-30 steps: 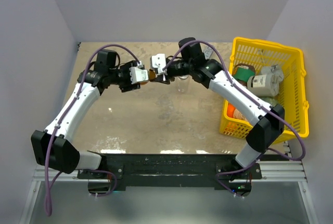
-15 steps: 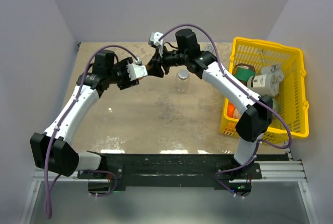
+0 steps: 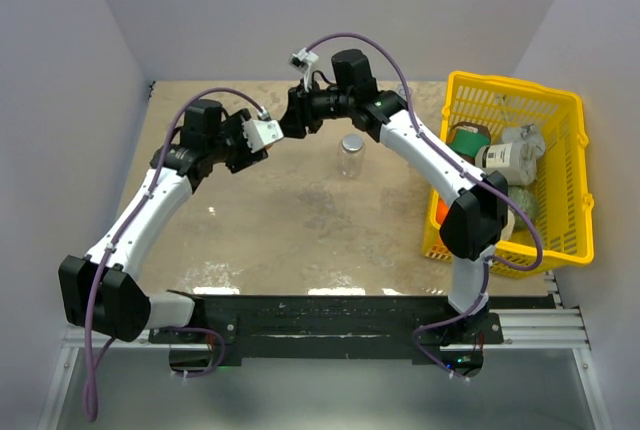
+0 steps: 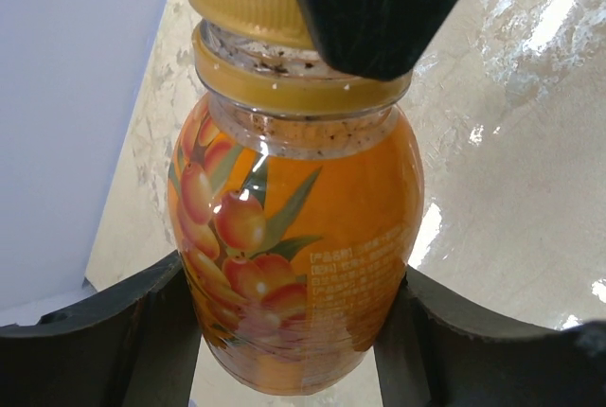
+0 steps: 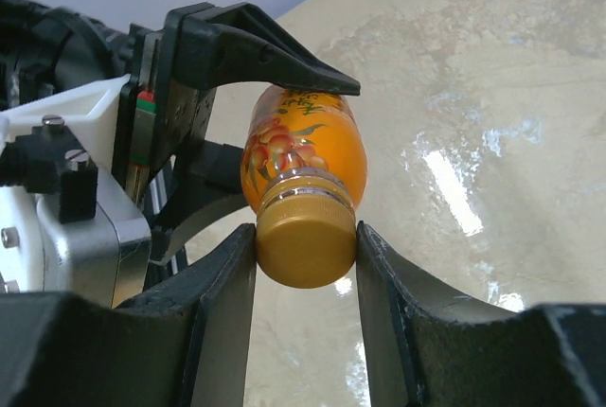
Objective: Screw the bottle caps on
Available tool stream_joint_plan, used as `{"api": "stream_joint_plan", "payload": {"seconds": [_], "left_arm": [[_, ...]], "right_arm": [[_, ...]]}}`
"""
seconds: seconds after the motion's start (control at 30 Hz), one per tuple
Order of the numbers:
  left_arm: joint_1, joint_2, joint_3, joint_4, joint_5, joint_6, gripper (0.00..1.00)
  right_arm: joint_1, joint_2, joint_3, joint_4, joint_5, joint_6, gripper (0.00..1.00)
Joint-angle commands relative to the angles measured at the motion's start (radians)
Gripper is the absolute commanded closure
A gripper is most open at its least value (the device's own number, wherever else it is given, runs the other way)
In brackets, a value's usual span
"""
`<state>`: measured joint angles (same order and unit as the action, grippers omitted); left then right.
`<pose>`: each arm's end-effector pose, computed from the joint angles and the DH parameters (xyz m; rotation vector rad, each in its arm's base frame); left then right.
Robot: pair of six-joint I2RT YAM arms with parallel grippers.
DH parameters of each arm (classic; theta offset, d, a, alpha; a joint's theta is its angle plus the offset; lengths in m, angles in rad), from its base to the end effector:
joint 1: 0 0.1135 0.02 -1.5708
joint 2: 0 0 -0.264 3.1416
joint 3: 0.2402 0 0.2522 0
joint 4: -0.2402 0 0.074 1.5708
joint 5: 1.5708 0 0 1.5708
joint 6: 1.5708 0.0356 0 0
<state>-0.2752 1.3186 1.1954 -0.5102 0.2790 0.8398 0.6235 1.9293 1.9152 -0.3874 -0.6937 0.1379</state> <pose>0.2782 -0.0887 0.3345 1.2794 1.7603 0.0134 0.3534 0.2822 0.3776 -0.9480 1.8317 1.1664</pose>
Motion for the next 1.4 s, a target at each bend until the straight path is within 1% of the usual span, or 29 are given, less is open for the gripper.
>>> {"api": "stream_joint_plan", "payload": {"seconds": [0.0,0.07,0.2,0.3,0.47,0.67,0.7,0.73,0.77,0.8,0.83,0.87,0.97,1.07,1.2,1.3,1.33,1.37], "left_arm": [[-0.048,-0.088,-0.006,0.271,0.026,-0.065,1.00],[-0.055,-0.096,-0.014,0.298,0.005,-0.062,1.00],[-0.065,-0.096,-0.029,0.346,-0.081,-0.085,1.00],[-0.065,-0.096,-0.036,0.349,-0.100,-0.094,1.00],[-0.065,-0.110,-0.059,0.338,-0.087,-0.087,1.00],[-0.065,-0.096,-0.062,0.280,-0.034,-0.103,1.00],[-0.065,-0.096,-0.068,0.265,-0.014,-0.107,1.00],[-0.065,-0.099,-0.071,0.256,-0.003,-0.111,1.00],[-0.064,-0.102,-0.072,0.246,0.014,-0.114,1.00],[-0.062,-0.108,-0.086,0.239,0.047,-0.123,1.00],[-0.062,-0.117,-0.098,0.240,0.055,-0.130,1.00],[-0.062,-0.119,-0.118,0.237,0.063,-0.133,1.00],[-0.061,-0.131,-0.155,0.226,0.104,-0.136,1.00],[-0.059,-0.131,-0.169,0.222,0.160,-0.136,1.00],[-0.055,-0.122,-0.171,0.216,0.265,-0.145,1.00],[-0.055,-0.108,-0.152,0.190,0.322,-0.143,1.00],[-0.055,-0.101,-0.145,0.179,0.339,-0.142,1.00],[-0.055,-0.098,-0.126,0.144,0.377,-0.134,1.00]], "right_arm": [[0.021,0.045,-0.004,-0.013,0.039,0.126,1.00],[0.015,0.054,0.002,-0.022,0.052,0.155,1.00],[-0.002,0.072,-0.002,-0.022,0.051,0.210,1.00],[-0.010,0.082,-0.008,-0.018,0.045,0.227,1.00],[-0.025,0.088,-0.015,-0.008,0.045,0.241,1.00],[-0.038,0.091,0.001,-0.007,0.065,0.244,1.00],[-0.039,0.089,0.007,-0.007,0.063,0.244,0.95],[-0.044,0.088,0.011,-0.002,0.056,0.244,0.85],[-0.048,0.089,0.027,0.004,0.050,0.244,0.58],[-0.053,0.082,0.036,0.004,0.046,0.244,0.49],[-0.068,0.077,0.051,0.002,0.045,0.255,0.42],[-0.079,0.074,0.080,-0.001,0.043,0.264,0.33],[-0.134,0.065,0.149,-0.016,0.048,0.292,0.23],[-0.177,0.053,0.188,-0.002,0.033,0.304,0.20],[-0.217,0.030,0.173,0.013,0.011,0.295,0.20],[-0.249,-0.012,0.127,0.019,-0.079,0.174,0.19],[-0.263,-0.029,0.087,0.025,-0.122,0.067,0.19],[-0.269,-0.074,0.065,0.027,-0.229,-0.004,0.20]]}}
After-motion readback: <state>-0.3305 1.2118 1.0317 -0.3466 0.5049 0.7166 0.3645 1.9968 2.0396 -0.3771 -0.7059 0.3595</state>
